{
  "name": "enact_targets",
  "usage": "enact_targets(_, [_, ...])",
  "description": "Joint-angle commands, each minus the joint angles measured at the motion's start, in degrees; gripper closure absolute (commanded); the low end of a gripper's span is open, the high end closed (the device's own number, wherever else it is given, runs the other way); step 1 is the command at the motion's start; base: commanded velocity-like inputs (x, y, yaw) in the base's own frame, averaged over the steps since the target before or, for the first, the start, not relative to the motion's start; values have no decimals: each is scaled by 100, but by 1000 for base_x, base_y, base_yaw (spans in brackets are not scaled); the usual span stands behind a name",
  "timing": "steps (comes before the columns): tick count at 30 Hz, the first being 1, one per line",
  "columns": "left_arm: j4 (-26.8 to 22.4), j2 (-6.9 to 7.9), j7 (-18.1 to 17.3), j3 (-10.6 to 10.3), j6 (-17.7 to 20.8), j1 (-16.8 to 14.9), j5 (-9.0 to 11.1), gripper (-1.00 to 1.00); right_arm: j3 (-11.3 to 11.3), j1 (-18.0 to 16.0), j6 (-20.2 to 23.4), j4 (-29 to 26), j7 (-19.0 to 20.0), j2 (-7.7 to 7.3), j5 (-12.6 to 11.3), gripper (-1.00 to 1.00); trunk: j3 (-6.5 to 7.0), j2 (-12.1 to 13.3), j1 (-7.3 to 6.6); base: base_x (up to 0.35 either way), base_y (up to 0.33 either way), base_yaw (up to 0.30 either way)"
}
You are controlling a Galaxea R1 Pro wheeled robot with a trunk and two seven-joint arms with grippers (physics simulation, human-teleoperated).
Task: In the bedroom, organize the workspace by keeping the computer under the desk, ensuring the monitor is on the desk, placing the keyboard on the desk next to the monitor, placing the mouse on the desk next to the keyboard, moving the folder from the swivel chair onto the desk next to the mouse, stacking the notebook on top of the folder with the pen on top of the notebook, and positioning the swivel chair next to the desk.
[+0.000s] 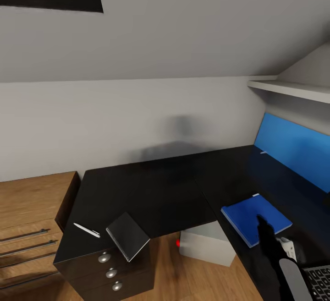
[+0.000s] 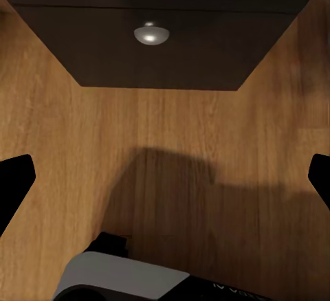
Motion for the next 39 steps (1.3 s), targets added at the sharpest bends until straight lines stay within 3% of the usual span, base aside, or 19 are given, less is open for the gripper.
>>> enact_targets(1, [0, 4, 43, -50, -24, -7, 38, -100, -8, -2, 27, -44, -31, 3, -33, -100, 12, 37, -22, 0, 0, 0])
enact_targets(12, [1, 4, 43, -55, -23, -10, 46, -100, -12, 0, 23, -169, -29, 36, 246, -100, 209, 478, -264, 0, 0, 0])
enact_targets(18, [1, 4, 43, -55, -23, -8, 47, -100, -12, 0, 23, -177, -16, 42, 256, -100, 317, 719, -395, 0, 0, 0])
enact_targets(27, [1, 4, 43, -55, -20, -6, 47, -100, -4, 0, 7, -173, -13, 190, 273, -100, 480, 1079, -593, 0, 0, 38])
enact_targets(30, [1, 4, 43, -53, -22, -7, 47, -100, 14, 0, 1, -160, -11, 214, 284, -100, 492, 1079, -593, 0, 0, 161])
enact_targets(33, [1, 10, 43, -35, -29, -5, 40, -100, 375, 0, 1, -144, -22, 221, 504, -100, 507, 1079, -593, 0, 0, 179])
enact_targets(39, [1, 12, 43, -30, -31, -6, 38, -100, 773, 0, -50, -81, -34, 289, 941, -100, 539, 1079, -593, 0, 0, 184])
